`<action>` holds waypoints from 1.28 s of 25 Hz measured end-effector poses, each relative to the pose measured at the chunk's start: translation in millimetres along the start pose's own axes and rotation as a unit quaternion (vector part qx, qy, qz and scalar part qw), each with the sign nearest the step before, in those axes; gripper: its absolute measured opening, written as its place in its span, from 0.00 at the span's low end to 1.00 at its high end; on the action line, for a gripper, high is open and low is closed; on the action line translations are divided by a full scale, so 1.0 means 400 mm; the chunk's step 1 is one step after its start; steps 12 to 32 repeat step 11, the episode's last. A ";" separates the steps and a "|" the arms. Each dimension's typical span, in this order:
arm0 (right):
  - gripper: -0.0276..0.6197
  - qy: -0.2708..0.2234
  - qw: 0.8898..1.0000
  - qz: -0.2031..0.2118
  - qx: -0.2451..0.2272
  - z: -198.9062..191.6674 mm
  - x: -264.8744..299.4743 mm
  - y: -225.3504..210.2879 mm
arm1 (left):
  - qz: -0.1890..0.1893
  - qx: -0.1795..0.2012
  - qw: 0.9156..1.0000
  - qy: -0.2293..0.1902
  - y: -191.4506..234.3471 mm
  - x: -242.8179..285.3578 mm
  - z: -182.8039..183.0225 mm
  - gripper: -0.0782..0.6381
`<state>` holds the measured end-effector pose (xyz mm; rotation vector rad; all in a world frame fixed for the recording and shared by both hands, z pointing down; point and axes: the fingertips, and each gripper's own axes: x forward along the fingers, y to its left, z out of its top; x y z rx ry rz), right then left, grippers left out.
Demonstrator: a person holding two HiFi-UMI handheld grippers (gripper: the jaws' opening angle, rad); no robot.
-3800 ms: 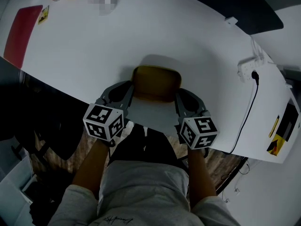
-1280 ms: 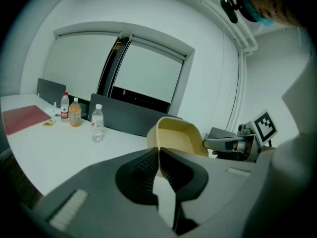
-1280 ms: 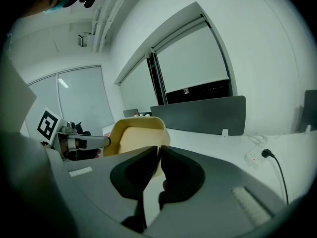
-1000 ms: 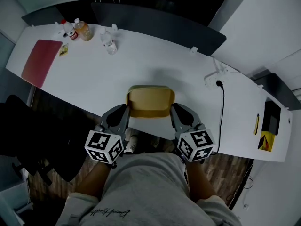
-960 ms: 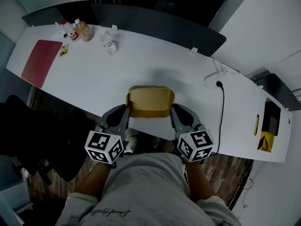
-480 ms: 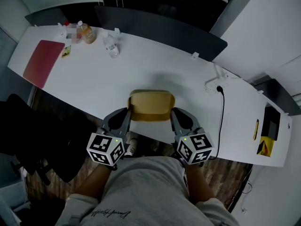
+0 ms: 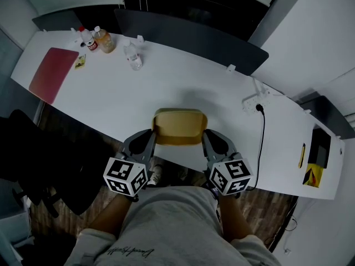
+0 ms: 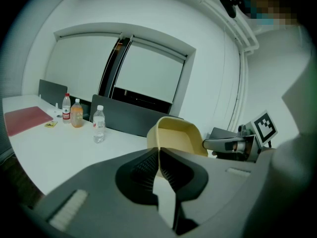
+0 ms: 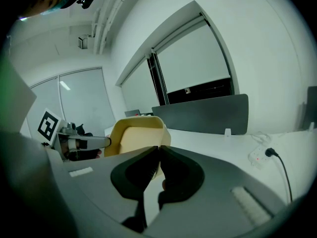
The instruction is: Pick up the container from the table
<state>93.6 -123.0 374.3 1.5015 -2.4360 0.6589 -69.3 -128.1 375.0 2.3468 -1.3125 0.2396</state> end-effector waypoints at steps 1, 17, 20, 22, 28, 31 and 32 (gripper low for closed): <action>0.09 0.000 1.000 0.000 0.000 0.000 -0.001 0.001 | 0.000 0.000 1.000 0.000 0.000 -0.001 0.000 0.13; 0.09 0.001 1.000 0.003 -0.002 -0.006 -0.010 0.005 | -0.002 0.003 1.000 0.002 -0.006 -0.009 -0.005 0.13; 0.09 0.001 1.000 0.003 -0.002 -0.006 -0.010 0.005 | -0.002 0.003 1.000 0.002 -0.006 -0.009 -0.005 0.13; 0.09 0.001 1.000 0.003 -0.002 -0.006 -0.010 0.005 | -0.002 0.003 1.000 0.002 -0.006 -0.009 -0.005 0.13; 0.09 0.001 1.000 0.003 -0.002 -0.006 -0.010 0.005 | -0.002 0.003 1.000 0.002 -0.006 -0.009 -0.005 0.13; 0.09 0.001 1.000 0.003 -0.002 -0.006 -0.010 0.005 | -0.002 0.003 1.000 0.002 -0.006 -0.009 -0.005 0.13; 0.09 0.001 1.000 0.003 -0.002 -0.006 -0.010 0.005 | -0.002 0.003 1.000 0.002 -0.006 -0.009 -0.005 0.13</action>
